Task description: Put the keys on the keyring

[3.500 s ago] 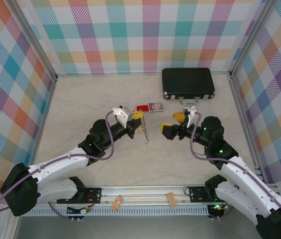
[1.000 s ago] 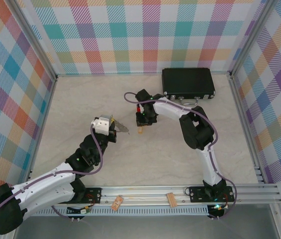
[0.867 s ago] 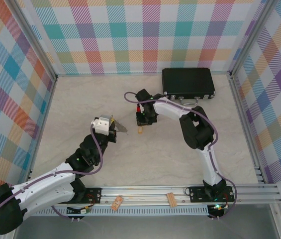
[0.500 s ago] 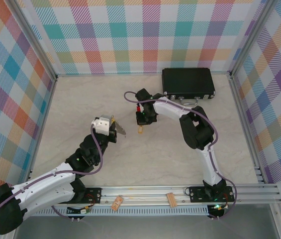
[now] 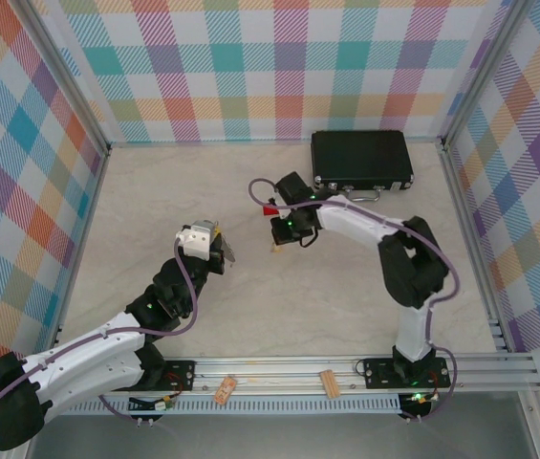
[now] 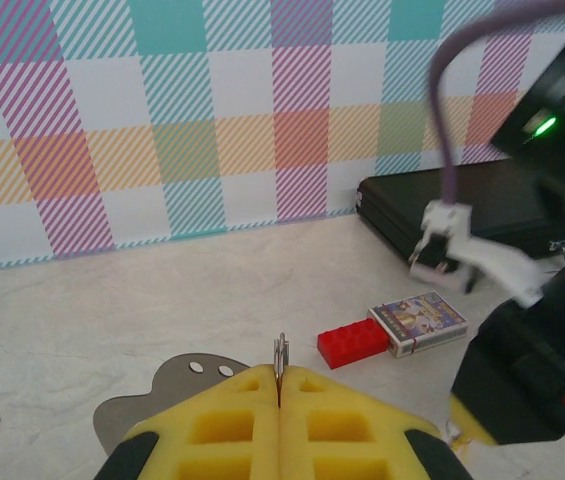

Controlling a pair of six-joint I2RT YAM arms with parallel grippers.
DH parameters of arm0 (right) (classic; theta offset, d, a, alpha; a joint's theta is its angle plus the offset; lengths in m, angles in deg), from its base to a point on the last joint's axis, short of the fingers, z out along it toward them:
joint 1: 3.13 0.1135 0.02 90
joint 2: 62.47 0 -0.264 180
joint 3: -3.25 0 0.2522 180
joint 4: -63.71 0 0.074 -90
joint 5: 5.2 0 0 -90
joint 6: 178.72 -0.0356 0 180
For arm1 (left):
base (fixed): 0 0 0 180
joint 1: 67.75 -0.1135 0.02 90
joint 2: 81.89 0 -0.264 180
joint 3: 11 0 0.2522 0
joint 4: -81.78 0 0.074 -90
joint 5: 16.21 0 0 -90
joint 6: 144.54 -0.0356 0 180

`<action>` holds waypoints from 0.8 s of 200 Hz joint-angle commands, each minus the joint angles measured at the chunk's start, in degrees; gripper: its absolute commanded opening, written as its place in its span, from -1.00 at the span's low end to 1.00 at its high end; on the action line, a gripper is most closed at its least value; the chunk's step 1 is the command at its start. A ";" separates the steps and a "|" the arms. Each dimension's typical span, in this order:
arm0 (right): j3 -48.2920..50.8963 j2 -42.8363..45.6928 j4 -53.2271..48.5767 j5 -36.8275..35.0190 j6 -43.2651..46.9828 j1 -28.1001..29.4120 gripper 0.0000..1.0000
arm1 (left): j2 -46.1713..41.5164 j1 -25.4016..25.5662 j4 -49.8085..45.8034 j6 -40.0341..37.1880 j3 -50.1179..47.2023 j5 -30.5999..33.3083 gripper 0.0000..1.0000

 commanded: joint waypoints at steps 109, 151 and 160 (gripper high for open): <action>21.50 30.05 21.23 19.52 12.53 -1.74 -1.00 | -1.85 0.47 3.39 0.93 -1.56 0.82 -1.00; 23.43 34.07 23.09 20.66 11.19 -2.05 -1.00 | -1.90 0.43 3.46 1.11 -1.56 0.46 -1.00; 23.61 34.41 22.94 20.66 11.12 -2.14 -1.00 | -1.90 0.40 3.47 1.20 -1.56 0.36 -1.00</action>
